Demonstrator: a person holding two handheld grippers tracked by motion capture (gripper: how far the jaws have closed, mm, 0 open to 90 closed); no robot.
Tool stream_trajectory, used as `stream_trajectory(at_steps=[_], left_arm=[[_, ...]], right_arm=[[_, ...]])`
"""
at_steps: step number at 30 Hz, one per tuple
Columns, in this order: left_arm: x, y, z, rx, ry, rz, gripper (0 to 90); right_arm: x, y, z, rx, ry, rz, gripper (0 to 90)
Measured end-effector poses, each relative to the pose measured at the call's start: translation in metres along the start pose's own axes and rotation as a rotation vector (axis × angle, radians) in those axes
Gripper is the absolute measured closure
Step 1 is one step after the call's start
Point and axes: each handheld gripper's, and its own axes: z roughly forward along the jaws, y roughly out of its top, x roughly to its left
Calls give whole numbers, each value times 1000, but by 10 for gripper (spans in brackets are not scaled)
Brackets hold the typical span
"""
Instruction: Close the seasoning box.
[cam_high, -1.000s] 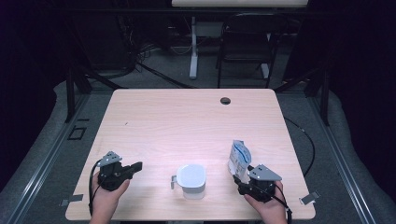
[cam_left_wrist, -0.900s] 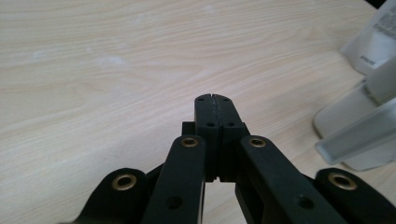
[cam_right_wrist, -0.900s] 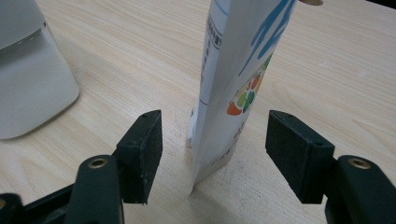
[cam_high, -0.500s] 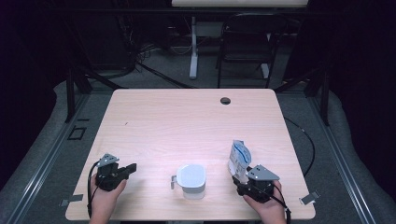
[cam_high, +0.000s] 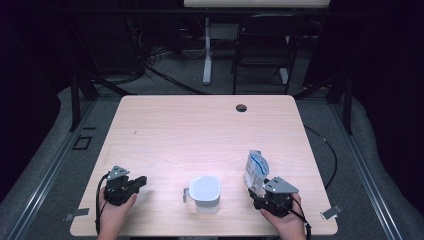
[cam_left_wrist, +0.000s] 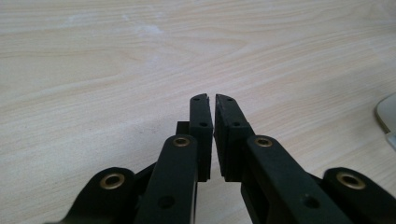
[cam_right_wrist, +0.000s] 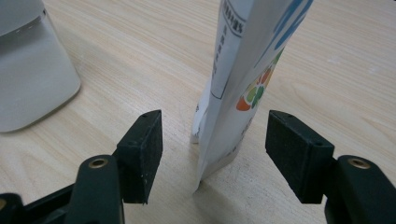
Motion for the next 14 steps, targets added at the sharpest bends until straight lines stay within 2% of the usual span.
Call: stream_trajectory(at_steps=[4, 10, 14], left_arm=[[3, -1, 0, -1, 28, 15, 808], [4, -1, -2, -21, 18, -2, 711], [5, 1, -3, -34, 36, -15, 633]], right_arm=[[0, 0, -1, -4, 2, 0, 364], [-2, -1, 1, -2, 1, 2, 364], [-5, -5, 3, 0, 5, 7, 364]])
